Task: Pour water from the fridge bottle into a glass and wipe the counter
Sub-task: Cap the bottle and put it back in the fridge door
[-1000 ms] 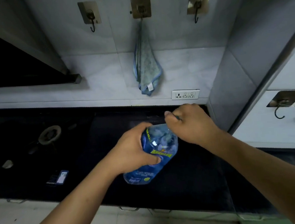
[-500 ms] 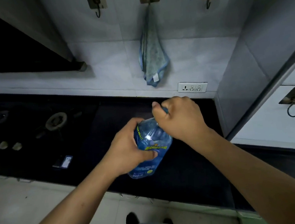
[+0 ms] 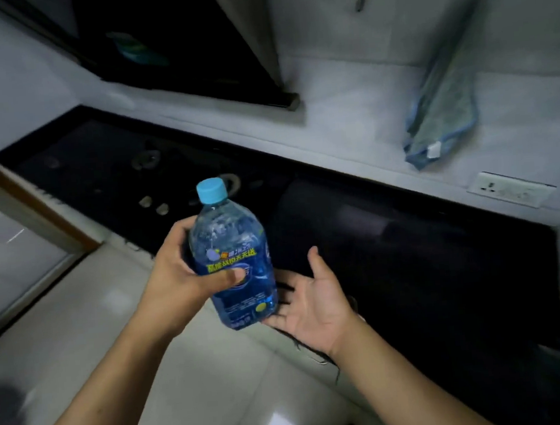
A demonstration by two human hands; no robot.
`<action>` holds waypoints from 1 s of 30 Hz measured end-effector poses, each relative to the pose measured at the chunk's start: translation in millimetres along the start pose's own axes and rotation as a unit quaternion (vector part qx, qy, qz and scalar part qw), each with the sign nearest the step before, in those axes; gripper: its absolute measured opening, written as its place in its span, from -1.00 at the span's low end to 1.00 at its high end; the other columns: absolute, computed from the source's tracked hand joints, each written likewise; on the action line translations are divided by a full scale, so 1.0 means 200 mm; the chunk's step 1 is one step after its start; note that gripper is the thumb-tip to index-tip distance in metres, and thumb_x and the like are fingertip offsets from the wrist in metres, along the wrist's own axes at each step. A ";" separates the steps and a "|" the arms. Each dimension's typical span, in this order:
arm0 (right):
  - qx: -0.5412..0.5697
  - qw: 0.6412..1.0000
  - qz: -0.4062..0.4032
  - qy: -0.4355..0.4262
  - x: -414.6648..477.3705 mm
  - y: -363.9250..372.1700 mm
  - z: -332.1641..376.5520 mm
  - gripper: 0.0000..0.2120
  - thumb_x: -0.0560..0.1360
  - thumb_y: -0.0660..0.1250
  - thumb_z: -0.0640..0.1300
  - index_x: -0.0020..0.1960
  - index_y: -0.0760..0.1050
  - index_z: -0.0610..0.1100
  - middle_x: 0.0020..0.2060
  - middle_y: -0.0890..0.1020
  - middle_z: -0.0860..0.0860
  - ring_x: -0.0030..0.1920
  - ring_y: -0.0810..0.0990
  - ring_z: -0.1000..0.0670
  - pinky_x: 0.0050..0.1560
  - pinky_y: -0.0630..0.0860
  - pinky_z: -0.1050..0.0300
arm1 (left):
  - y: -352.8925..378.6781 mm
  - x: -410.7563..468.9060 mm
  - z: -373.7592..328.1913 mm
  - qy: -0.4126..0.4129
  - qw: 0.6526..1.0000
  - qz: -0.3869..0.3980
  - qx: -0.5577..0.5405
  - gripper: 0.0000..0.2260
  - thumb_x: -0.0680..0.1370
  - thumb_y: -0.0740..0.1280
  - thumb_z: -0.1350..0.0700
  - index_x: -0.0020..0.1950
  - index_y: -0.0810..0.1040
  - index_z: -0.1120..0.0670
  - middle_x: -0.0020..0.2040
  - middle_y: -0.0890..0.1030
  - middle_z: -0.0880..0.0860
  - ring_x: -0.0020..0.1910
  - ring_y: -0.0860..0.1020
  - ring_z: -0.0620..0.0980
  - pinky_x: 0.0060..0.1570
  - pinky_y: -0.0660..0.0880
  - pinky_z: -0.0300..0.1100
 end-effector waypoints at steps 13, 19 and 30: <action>-0.202 0.964 0.074 0.159 0.53 1.26 -1.04 -0.41 0.50 0.29 0.28 0.24 0.59 -0.20 0.06 0.68 -0.29 -0.02 0.71 -0.25 -0.03 0.64 -0.14 | -1.54 -0.52 0.20 -0.030 0.967 -0.245 0.054 -0.26 0.14 0.65 0.18 0.28 0.49 0.04 0.10 0.69 0.04 0.06 0.69 0.05 0.07 0.65 -0.02; -0.268 0.926 0.115 0.241 0.71 1.84 -1.64 -0.44 0.53 0.26 0.25 0.24 0.56 -0.20 -0.04 0.70 -0.28 -0.14 0.73 -0.25 -0.15 0.65 -0.10 | -2.25 -0.83 0.31 -0.060 0.933 -0.337 0.108 -0.28 0.15 0.66 0.07 0.24 0.46 -0.16 0.09 0.67 -0.11 0.05 0.68 -0.09 0.06 0.64 -0.05; -0.379 0.818 0.225 0.370 1.06 2.78 -2.47 -0.45 0.53 0.25 0.25 0.25 0.56 -0.18 0.14 0.64 -0.32 0.03 0.70 -0.29 0.04 0.64 -0.22 | -3.28 -1.21 0.48 -0.106 0.815 -0.566 0.069 -0.29 0.12 0.69 0.05 0.21 0.48 -0.09 0.08 0.69 -0.03 0.04 0.70 0.00 0.05 0.65 0.02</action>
Point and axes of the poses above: each hand's wrist, its own x-axis towards the middle knuckle, its own y-axis out of the palm, z = x × y, the point moved 5 cm from there along x, towards the middle knuckle
